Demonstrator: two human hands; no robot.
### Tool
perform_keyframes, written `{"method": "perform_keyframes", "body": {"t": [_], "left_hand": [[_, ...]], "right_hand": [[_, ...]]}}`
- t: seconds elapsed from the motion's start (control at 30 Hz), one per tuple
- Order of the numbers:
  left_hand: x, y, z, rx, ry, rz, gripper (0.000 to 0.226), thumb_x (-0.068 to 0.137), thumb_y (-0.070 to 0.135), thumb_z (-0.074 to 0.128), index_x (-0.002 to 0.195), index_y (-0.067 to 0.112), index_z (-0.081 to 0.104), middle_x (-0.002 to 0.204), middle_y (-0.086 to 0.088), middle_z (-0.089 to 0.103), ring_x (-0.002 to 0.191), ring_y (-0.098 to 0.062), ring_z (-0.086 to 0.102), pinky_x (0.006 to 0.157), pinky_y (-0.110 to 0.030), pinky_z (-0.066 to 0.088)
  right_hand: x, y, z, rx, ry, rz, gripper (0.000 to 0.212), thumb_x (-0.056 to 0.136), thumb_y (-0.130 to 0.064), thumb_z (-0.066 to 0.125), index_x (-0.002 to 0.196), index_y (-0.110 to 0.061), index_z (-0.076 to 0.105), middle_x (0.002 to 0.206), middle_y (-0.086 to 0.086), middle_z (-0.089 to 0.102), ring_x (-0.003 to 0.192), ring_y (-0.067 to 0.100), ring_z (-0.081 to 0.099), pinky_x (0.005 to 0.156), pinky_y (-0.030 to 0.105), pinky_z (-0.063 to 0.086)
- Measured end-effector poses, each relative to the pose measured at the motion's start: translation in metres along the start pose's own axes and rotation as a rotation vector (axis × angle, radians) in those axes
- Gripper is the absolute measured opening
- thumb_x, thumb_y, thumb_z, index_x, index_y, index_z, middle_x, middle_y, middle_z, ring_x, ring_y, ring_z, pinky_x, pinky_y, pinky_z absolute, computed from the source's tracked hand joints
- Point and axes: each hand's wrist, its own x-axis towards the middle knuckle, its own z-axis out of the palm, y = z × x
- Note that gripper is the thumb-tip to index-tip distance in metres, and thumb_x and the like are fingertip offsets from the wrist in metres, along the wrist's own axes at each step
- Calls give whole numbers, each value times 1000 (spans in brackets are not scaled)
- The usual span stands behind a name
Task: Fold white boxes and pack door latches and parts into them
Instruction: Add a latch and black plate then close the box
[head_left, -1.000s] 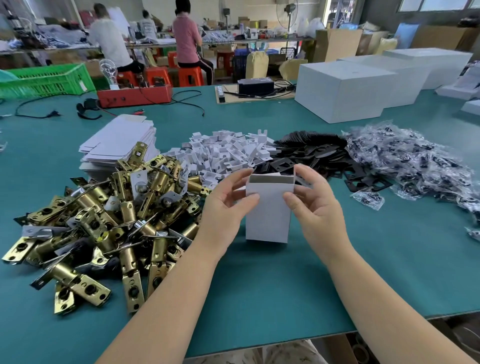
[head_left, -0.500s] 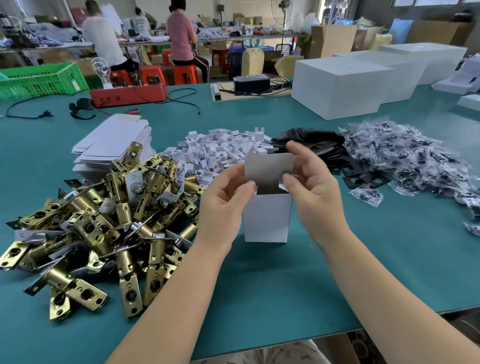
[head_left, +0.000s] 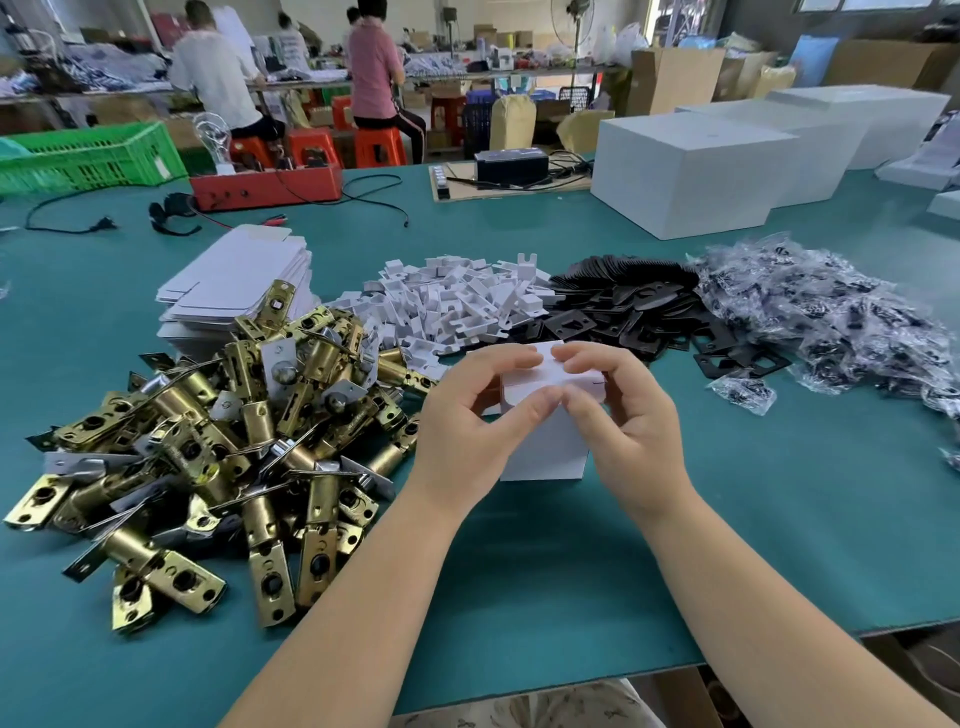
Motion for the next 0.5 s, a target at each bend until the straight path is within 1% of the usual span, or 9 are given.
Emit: {"method": "perform_keyframes", "body": {"t": [0.1, 0.17, 0.23, 0.27, 0.33, 0.4, 0.47, 0.5], "left_hand": [[1, 0, 3, 36, 76, 1, 16, 81, 32, 72, 93, 40, 66, 85, 17, 68, 78, 3, 60, 70, -12, 44], [3, 0, 6, 8, 100, -11, 16, 84, 26, 69, 93, 38, 67, 81, 17, 67, 71, 5, 57, 66, -9, 41], [3, 1, 5, -2, 90, -9, 16, 89, 24, 64, 95, 38, 67, 79, 21, 66, 68, 8, 54, 65, -6, 38], [4, 1, 3, -8, 70, -7, 16, 91, 24, 61, 96, 38, 67, 79, 22, 66, 68, 9, 54, 65, -5, 38], [4, 1, -2, -32, 15, -13, 18, 94, 23, 56, 98, 36, 67, 86, 19, 68, 71, 6, 55, 66, -7, 38], [4, 1, -6, -48, -33, -32, 19, 94, 22, 54, 99, 33, 68, 94, 13, 69, 81, 1, 58, 70, -13, 42], [3, 1, -6, -23, -36, -30, 19, 93, 22, 54, 99, 33, 68, 99, 10, 70, 88, -2, 60, 74, -14, 43], [3, 2, -6, 12, -21, -17, 18, 94, 22, 55, 99, 34, 67, 96, 12, 69, 86, 1, 60, 73, -12, 42]], "right_hand": [[4, -4, 2, -34, 38, 22, 17, 87, -21, 61, 92, -37, 60, 95, -18, 68, 88, 5, 61, 76, 18, 46], [7, -6, 4, -45, 38, 25, 12, 88, -23, 60, 92, -34, 63, 92, -15, 68, 87, 8, 61, 76, 19, 46], [9, -7, 5, -16, 39, 49, 10, 88, -22, 60, 92, -29, 66, 92, -9, 69, 89, 12, 61, 78, 22, 46], [9, -6, 6, 6, 39, 66, 10, 88, -21, 61, 92, -29, 66, 92, -9, 69, 89, 12, 61, 78, 23, 47], [8, -6, 3, 43, 21, 90, 12, 88, -19, 61, 92, -28, 67, 93, -10, 68, 90, 9, 60, 78, 22, 46], [6, -5, 0, 56, -10, 88, 12, 88, -17, 58, 94, -24, 67, 98, -10, 68, 94, 5, 60, 80, 18, 45], [5, -5, -2, 9, -16, 62, 13, 89, -17, 56, 96, -24, 65, 100, -10, 67, 95, 3, 60, 81, 16, 44], [5, -5, -2, -27, -6, 48, 13, 89, -19, 57, 96, -26, 65, 99, -11, 67, 92, 2, 59, 80, 16, 44]]}}
